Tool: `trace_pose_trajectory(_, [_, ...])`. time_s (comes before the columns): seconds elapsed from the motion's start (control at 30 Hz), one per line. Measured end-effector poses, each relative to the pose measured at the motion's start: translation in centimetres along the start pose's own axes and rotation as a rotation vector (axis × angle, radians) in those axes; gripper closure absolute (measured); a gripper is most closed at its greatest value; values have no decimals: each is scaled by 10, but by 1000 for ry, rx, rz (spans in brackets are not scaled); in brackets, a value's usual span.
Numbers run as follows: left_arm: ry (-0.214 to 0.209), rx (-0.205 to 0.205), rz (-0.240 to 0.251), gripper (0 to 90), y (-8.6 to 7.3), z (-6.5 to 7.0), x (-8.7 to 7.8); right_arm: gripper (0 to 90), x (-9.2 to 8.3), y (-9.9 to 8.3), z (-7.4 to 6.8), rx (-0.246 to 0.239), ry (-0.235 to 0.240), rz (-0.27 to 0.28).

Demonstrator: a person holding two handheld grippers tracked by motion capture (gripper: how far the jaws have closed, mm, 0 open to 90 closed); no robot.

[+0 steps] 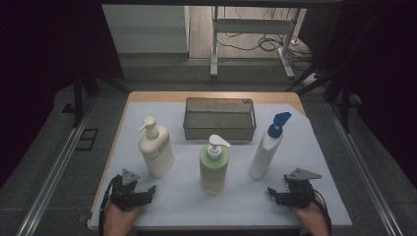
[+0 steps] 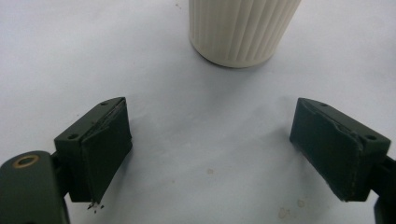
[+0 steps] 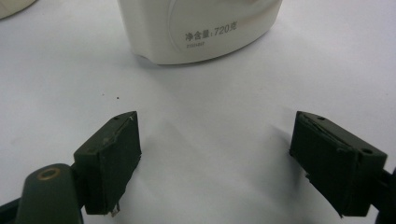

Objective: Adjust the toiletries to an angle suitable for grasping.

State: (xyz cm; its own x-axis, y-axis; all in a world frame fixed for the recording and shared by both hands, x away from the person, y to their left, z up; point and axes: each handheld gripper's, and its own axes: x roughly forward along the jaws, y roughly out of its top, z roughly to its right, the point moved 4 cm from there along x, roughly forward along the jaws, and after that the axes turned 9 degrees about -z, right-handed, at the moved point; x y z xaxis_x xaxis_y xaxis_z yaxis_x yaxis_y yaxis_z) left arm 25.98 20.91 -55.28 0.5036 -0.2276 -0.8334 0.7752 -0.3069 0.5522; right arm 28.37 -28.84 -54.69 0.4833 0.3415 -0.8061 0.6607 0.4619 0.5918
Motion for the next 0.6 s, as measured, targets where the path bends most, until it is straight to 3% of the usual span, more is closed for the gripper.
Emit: trace_pose_trajectory(0.6, [-1, -1, -1, 122, 0, 0, 0, 160, 0, 1, 0, -2, 2, -8])
